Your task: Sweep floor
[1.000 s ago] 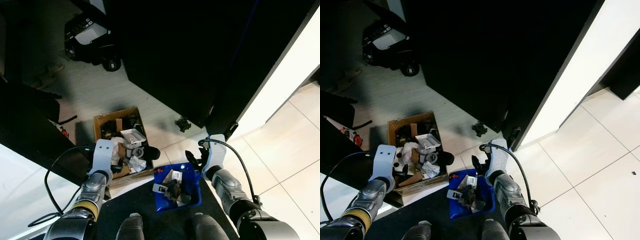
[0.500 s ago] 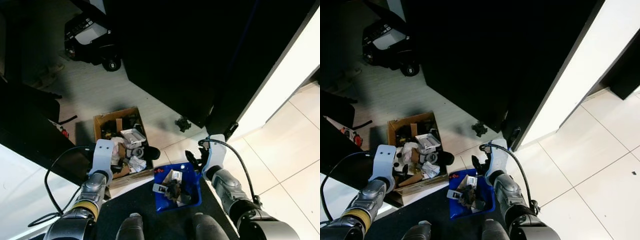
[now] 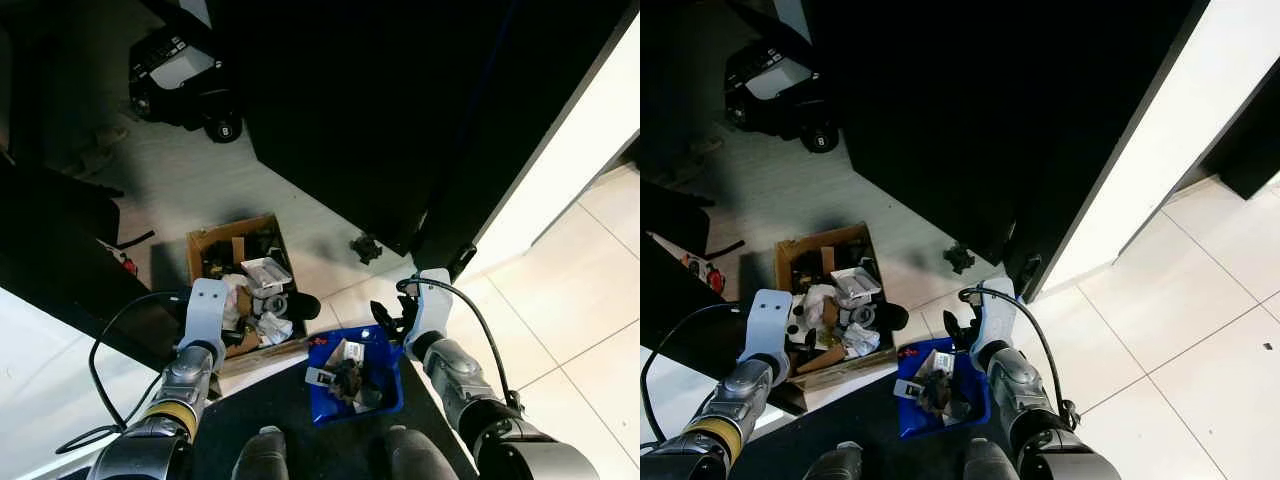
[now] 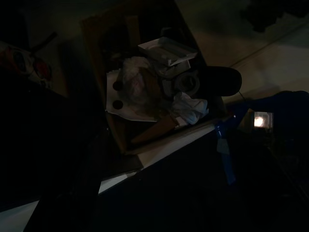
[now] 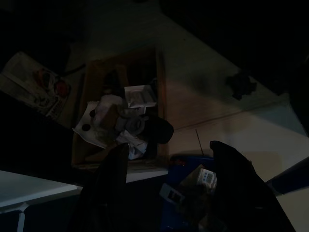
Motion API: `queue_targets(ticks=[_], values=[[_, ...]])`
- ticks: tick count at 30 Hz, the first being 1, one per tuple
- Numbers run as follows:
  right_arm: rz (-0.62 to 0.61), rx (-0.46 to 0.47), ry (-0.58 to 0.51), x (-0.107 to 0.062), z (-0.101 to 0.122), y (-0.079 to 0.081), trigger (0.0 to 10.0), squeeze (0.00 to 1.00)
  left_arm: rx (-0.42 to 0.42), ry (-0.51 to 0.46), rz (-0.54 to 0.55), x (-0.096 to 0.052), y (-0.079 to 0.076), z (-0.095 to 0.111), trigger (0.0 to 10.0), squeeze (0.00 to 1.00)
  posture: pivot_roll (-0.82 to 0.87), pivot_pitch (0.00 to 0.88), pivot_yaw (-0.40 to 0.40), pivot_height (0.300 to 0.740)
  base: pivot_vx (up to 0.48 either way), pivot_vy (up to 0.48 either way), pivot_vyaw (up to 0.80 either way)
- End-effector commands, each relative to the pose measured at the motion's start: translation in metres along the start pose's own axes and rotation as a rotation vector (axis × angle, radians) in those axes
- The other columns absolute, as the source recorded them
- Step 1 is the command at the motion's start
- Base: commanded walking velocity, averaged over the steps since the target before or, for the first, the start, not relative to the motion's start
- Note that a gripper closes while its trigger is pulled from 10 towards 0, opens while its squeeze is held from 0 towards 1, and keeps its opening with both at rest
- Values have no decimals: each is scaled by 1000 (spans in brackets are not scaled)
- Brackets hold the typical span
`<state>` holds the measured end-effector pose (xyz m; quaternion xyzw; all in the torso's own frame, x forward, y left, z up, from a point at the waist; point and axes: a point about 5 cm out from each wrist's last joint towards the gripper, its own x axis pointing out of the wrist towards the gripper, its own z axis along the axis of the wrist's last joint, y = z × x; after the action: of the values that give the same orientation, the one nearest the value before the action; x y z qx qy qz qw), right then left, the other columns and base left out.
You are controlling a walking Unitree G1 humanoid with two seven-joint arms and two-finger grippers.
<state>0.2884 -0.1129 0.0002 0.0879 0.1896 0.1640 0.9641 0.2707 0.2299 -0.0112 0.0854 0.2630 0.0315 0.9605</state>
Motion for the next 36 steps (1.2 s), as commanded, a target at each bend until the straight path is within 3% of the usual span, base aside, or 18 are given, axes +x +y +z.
queue_targets(ticks=[1,36], values=[[-13,19,25,-2,-6,-1,10000,0,-7,32,-8,-2,-3,-8,10000,0,-88,111,7,740,0,0,0],[-17,18,25,-2,-6,-2,10000,0,-7,32,-8,-2,-4,-7,10000,0,-88,111,5,740,0,0,0]])
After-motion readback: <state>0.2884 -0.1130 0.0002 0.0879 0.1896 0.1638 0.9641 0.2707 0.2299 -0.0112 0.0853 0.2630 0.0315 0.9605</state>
